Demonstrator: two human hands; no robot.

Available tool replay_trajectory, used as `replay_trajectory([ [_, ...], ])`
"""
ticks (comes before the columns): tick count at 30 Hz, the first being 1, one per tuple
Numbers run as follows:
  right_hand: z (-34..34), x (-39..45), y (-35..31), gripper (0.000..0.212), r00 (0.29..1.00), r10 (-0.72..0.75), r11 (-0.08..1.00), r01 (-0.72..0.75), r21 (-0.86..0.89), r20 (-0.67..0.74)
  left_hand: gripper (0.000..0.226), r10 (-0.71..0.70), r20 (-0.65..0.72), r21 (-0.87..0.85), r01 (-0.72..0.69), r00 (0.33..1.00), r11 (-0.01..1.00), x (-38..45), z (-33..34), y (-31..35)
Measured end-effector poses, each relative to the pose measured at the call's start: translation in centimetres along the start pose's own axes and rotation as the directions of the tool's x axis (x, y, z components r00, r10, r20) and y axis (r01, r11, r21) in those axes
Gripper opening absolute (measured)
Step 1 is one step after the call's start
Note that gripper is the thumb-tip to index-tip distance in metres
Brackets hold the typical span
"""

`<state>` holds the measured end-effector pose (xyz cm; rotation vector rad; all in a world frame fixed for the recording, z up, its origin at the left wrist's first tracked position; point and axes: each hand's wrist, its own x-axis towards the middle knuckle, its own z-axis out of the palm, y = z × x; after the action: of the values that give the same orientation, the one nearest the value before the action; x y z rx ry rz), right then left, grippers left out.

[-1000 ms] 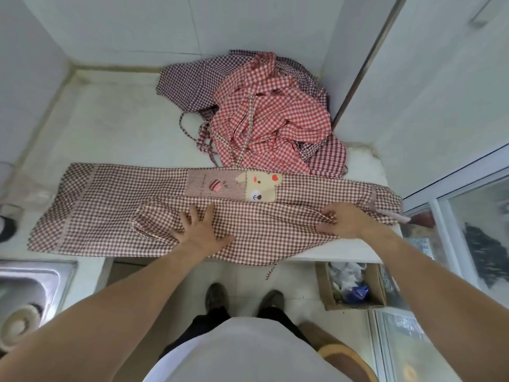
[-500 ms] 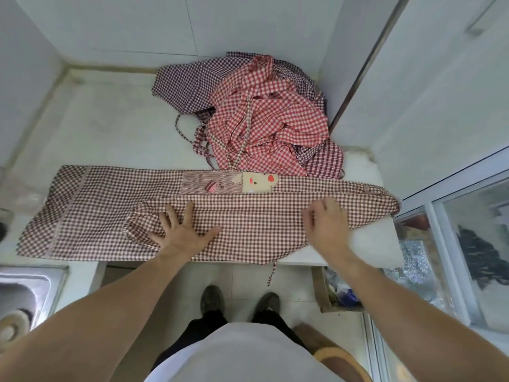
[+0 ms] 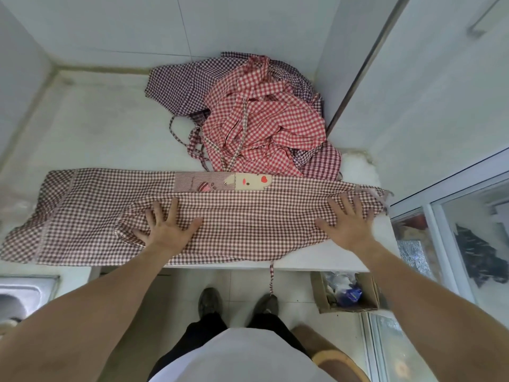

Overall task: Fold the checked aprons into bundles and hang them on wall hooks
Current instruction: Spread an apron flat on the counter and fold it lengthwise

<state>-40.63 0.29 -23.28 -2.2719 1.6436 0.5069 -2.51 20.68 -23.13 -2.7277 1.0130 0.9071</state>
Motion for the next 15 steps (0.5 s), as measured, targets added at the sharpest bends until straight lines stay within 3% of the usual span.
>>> replay_trajectory([
  [4,-0.9,1.8,3.9,0.06,0.997,0.046,0.997,-0.041,0.071,-0.069,0.098,-0.012,0.02,-0.016,0.012,1.0,1.0,0.3,-0.3,0.1],
  [7,-1.6,2.1,5.6,0.05,0.971,0.05,0.976,0.002,0.216,-0.233,0.097,-0.024,0.039,0.004,0.024,0.999,1.0,0.6,-0.4,0.2],
  [10,-2.1,1.7,5.6,0.034,0.865,0.306,0.908,-0.141,0.394,-0.397,0.101,-0.063,0.026,0.028,0.062,0.998,0.998,0.8,-0.9,0.6],
  [11,-2.7,1.7,5.5,0.039,0.846,0.374,0.888,-0.208,0.41,-0.38,0.102,-0.092,-0.002,0.052,0.092,0.996,0.994,0.7,-1.2,1.2],
  [13,-4.3,1.5,5.1,0.061,0.879,0.434,0.836,-0.313,0.45,-0.196,0.096,-0.12,-0.099,0.142,0.134,0.988,0.981,0.1,-1.6,2.8],
  [14,-5.1,1.7,4.9,0.066,0.884,0.467,0.741,-0.383,0.552,-0.014,0.09,-0.112,-0.131,0.164,0.133,0.985,0.977,-0.3,-1.7,3.7],
  [15,-5.7,2.1,4.9,0.066,0.863,0.465,0.551,-0.457,0.698,0.197,0.083,-0.111,-0.133,0.138,0.13,0.985,0.982,-0.6,-1.6,4.7],
])
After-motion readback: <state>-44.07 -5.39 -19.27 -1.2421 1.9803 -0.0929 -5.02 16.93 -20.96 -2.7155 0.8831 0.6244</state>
